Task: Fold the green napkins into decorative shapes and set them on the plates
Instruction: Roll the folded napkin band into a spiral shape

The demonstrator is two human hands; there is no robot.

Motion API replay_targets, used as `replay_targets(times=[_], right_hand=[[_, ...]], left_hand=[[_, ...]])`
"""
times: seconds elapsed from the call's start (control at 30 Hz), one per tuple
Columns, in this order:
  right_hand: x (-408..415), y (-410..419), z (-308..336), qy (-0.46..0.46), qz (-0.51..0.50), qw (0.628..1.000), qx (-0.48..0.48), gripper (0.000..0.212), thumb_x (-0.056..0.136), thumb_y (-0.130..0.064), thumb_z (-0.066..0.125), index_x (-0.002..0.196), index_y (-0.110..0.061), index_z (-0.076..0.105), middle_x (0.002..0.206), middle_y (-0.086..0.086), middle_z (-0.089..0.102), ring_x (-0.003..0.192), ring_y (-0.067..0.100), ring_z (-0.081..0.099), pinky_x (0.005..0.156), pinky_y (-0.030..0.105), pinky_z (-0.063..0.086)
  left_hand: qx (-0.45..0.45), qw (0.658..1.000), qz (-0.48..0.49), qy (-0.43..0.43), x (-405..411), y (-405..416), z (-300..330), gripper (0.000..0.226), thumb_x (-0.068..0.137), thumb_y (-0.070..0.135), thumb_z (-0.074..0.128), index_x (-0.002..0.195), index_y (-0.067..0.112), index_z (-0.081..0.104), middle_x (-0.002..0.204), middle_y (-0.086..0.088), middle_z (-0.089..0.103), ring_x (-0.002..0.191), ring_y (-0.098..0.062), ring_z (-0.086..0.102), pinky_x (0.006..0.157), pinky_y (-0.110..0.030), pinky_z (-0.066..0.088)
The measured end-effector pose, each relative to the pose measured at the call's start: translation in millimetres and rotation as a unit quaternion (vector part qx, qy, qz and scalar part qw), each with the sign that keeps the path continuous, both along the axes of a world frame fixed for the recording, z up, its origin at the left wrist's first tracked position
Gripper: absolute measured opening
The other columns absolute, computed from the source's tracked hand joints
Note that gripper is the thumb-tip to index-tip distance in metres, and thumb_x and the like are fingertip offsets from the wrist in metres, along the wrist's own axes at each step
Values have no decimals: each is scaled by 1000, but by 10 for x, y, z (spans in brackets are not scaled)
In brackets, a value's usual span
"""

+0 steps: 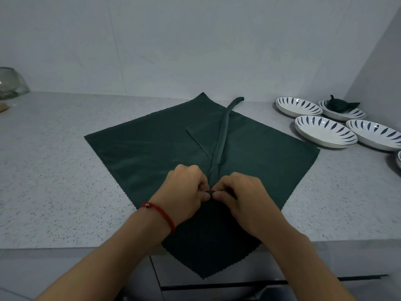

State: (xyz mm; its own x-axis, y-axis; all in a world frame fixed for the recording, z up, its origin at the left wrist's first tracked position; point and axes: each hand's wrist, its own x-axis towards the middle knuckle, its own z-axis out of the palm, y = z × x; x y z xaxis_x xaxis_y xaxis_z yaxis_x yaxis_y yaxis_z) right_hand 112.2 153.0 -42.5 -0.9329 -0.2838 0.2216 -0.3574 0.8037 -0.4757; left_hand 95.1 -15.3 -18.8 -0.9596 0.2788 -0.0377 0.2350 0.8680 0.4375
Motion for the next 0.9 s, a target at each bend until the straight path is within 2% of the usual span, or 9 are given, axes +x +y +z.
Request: replay_targets(times=[0.1,0.17,0.3,0.37,0.47,0.53,0.63,0.8,0.9], right_hand=[[56,-10,-71,27,4,1000,12,18,92,-32,70,110,-27,71,97,-8,56,90,10,53,82,27,44],[56,3,-127,60,2,998,0,19,89,-29,74,106,-27,67,91,-11,56,83,7,53,76,24,44],[4,25,-155,99,19,995,16,8,89,-25,69,90,-18,66,80,-7,58,72,12,54,65,26,43],[-44,34,-112,96,26,995,24,10,91,-25,67,90,-15,70,80,-2,63,73,17,59,66,32,47],[-140,73,-12,32,26,999,22,10,94,-29,67,91,-20,72,82,-6,66,78,12,58,73,29,43],[-153,67,11,8,19,1000,5,11,94,-32,67,91,-22,71,79,-9,66,76,8,58,74,27,45],[-98,31,-27,29,5,1000,4,20,91,-33,72,107,-23,65,83,-10,64,79,9,58,78,31,47],[-127,34,-124,84,1,996,22,18,90,-26,73,105,-18,68,84,-5,62,79,14,56,69,27,36],[-159,27,-125,83,-2,997,8,16,93,-26,71,103,-15,72,88,-4,60,84,16,57,72,25,36]], left_hand=[[10,1000,-17,-24,-112,-32,77,9,85,26,78,78,24,73,88,3,67,87,-13,63,80,-31,57],[16,998,-28,-49,-190,-59,118,12,81,26,81,73,26,73,83,7,69,84,-7,63,77,-27,55],[16,999,-4,-46,-202,-53,115,14,77,32,84,78,24,73,91,1,69,91,-12,62,85,-32,56],[-16,1000,-5,-2,-121,-6,79,20,80,33,81,90,21,68,97,2,63,99,-16,57,89,-33,52],[-38,998,-37,37,-65,53,42,17,87,30,75,96,19,67,95,3,63,97,-18,60,85,-31,51],[-34,999,-38,15,-116,38,54,13,87,27,75,91,17,69,92,1,64,94,-19,62,83,-32,53],[-29,998,-47,-24,-253,2,113,15,82,29,80,79,21,67,87,3,61,88,-17,61,78,-31,53],[-26,989,-64,-129,-464,-23,248,16,82,32,82,79,17,75,67,1,71,55,-8,63,59,-21,54],[-24,997,-28,-69,-482,-50,112,23,74,41,86,78,24,70,84,-4,71,74,-16,66,73,-30,59]])
